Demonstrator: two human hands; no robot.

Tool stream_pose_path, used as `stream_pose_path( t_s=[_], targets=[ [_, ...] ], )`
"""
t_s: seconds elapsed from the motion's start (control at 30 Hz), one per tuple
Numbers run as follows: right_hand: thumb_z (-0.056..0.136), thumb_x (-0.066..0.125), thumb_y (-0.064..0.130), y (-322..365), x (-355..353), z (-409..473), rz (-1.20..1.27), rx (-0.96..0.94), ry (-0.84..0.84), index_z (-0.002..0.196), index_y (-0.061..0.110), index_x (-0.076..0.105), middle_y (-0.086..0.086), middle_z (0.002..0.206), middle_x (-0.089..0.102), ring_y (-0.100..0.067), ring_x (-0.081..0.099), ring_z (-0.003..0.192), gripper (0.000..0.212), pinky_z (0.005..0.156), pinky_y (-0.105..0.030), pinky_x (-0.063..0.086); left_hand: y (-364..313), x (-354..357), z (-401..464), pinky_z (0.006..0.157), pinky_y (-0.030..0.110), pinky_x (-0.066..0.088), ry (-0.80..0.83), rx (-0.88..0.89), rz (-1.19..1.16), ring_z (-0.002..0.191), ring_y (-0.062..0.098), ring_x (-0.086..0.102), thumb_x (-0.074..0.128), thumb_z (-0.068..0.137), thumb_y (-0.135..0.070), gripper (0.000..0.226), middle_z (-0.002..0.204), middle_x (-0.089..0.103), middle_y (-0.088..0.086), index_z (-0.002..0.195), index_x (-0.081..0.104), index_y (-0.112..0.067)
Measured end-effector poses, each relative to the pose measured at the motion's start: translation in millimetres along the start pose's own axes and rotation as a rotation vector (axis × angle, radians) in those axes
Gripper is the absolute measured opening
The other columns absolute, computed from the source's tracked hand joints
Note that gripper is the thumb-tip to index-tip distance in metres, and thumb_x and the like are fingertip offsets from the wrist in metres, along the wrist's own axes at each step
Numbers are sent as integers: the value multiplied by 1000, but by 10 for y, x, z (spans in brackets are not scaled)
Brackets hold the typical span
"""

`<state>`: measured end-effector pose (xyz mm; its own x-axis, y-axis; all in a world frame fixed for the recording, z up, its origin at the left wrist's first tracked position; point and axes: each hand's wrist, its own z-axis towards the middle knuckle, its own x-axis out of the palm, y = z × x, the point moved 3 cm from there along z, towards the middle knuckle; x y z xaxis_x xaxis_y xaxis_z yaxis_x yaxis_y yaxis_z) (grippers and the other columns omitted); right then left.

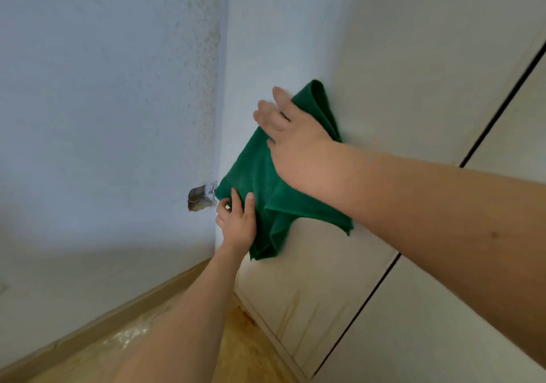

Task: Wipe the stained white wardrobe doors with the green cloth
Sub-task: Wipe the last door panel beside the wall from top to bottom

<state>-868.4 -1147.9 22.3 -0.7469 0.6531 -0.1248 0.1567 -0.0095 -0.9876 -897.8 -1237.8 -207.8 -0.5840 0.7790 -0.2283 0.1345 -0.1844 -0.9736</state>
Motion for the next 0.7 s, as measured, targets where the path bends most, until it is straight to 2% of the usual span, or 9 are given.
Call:
stream_pose_path(
  t_s=[0.13,0.17,0.27,0.33,0.43,0.53,0.57,0.63,0.7],
  targets=[
    [102,35,31,371,-58,125,98,119,28,140,11,44,-11,148,13,-30,14,139,44,118,-46,9,41,35,71,124,43,12,-72,36,140,149,29,13,21,106,-53,64,163,20,8,161,18,-21],
    [99,31,25,408,10,112,123,162,-26,134,12,52,-11,144,18,-31,18,134,42,116,-46,10,29,47,78,124,43,12,-97,45,152,149,30,16,22,106,-53,64,162,23,9,161,19,-19],
    [82,18,14,462,137,103,176,228,-295,112,15,70,-6,124,47,-30,40,110,59,100,-47,18,60,32,115,123,42,13,-149,65,158,147,32,20,24,107,-50,64,160,26,12,159,25,-13],
    [79,25,18,506,230,136,162,222,-314,104,13,71,-6,110,55,-28,47,101,53,96,-44,21,71,-2,175,122,43,18,-198,122,127,143,34,26,31,107,-45,60,156,31,13,151,39,-5],
    [84,35,27,566,281,246,124,179,-334,116,11,68,-6,116,56,-29,41,107,49,100,-44,18,160,-56,335,111,45,37,-235,146,24,125,31,45,40,105,-42,48,134,47,13,128,52,-1],
    [93,31,30,680,284,330,107,135,-353,132,9,59,-9,129,54,-29,47,118,52,104,-45,20,326,-50,507,95,52,50,-229,181,-135,105,29,54,41,102,-49,41,113,51,10,114,51,-10],
    [97,28,31,715,289,348,110,117,-354,136,7,54,-11,133,51,-30,45,123,53,107,-45,23,409,-1,551,94,54,51,-232,202,-195,105,29,56,40,101,-51,42,113,52,9,116,50,-13],
    [102,23,29,802,307,398,149,73,-349,146,0,38,-19,144,38,-36,34,133,55,111,-44,30,574,126,561,104,52,48,-205,198,-327,121,25,53,39,103,-51,42,128,50,5,133,43,-21],
    [104,19,26,900,330,476,212,17,-285,151,-6,18,-28,152,19,-41,19,141,57,114,-48,29,713,245,548,113,51,41,-177,181,-430,135,21,46,40,105,-50,44,144,43,-2,147,30,-38]
  ],
)
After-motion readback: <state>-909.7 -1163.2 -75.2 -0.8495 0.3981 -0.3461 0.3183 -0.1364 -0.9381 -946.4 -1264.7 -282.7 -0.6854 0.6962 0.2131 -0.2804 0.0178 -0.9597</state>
